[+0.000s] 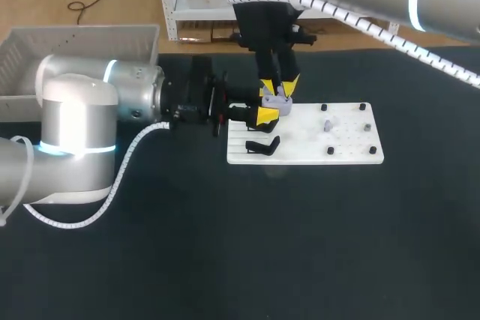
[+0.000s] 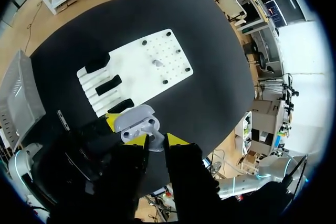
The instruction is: Pick up each earbud case from the left stands, insert the matching earbuds, close the lid, and place the case in the box.
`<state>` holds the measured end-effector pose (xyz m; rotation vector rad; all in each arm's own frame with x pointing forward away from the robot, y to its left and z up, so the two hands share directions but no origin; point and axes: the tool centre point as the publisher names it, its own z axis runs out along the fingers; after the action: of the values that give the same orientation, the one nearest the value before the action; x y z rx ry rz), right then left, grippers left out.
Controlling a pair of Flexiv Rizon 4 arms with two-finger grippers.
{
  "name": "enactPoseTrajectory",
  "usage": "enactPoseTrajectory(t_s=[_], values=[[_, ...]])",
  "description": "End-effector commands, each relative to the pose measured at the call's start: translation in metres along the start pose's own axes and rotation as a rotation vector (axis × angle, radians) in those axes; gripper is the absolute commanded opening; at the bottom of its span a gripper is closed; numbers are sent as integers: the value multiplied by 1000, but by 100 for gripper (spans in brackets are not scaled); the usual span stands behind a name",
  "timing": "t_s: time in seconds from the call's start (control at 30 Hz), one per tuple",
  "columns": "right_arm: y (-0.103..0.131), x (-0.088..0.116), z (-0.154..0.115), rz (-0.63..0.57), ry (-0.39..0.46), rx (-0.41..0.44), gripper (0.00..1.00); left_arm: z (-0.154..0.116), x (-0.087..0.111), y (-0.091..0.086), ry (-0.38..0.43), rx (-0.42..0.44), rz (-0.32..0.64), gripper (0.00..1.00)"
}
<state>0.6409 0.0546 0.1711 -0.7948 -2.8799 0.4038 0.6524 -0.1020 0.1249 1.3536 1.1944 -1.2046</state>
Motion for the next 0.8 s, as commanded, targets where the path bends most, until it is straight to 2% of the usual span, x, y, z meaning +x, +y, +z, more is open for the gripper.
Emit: enactPoseTrajectory(t_s=[0.03, 0.8], values=[[3, -4, 2, 1, 7, 8, 0, 1, 0, -1, 0, -5, 0, 0], [5, -13, 12, 16, 30, 33, 0, 1, 0, -1, 0, -5, 0, 0]])
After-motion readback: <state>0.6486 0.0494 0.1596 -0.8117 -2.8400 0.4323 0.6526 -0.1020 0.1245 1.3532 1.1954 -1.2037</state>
